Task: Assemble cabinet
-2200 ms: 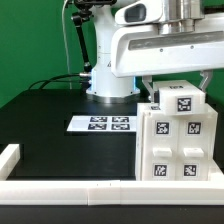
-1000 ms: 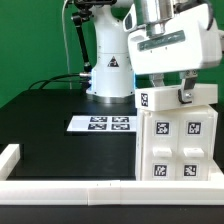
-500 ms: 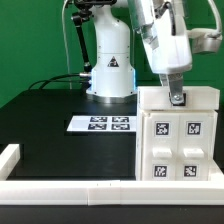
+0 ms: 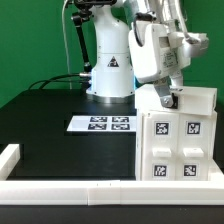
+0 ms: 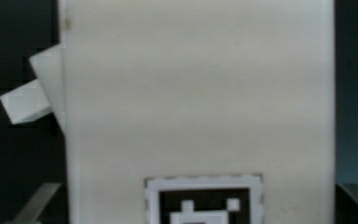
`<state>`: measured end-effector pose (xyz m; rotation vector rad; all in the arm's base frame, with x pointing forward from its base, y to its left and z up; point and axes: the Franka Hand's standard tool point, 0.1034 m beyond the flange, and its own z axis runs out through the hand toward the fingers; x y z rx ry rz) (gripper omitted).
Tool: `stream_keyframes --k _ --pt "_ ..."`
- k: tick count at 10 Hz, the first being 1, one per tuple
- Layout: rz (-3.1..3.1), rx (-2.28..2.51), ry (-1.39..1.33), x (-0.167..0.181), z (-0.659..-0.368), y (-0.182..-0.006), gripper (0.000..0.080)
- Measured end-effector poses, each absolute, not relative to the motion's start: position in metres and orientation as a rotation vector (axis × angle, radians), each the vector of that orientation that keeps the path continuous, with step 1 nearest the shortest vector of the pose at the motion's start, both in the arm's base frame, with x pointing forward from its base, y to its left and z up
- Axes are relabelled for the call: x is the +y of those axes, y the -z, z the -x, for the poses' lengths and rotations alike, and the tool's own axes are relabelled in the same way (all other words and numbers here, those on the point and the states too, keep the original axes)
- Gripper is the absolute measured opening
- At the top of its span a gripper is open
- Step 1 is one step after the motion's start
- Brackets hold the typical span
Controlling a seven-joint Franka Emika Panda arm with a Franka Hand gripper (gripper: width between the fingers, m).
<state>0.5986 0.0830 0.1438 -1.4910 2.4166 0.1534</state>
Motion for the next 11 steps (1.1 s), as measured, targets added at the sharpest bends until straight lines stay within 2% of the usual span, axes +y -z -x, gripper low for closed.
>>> stream_keyframes --k 1,3,4,7,11 --pt "1.478 2.421 -0.162 0.085 -0.598 -0.144 0.0556" --pt "1.523 2.385 -0.155 0.086 -0.599 -0.145 0.0753" --pt "1.561 2.349 -0.142 0.086 -0.6 -0.15 0.0786" --pt "1.57 2.293 -0.122 0.089 -0.606 -0.174 0.0797" --pt "1.645 2.229 -0.107 0.09 -0.606 -0.176 0.0797"
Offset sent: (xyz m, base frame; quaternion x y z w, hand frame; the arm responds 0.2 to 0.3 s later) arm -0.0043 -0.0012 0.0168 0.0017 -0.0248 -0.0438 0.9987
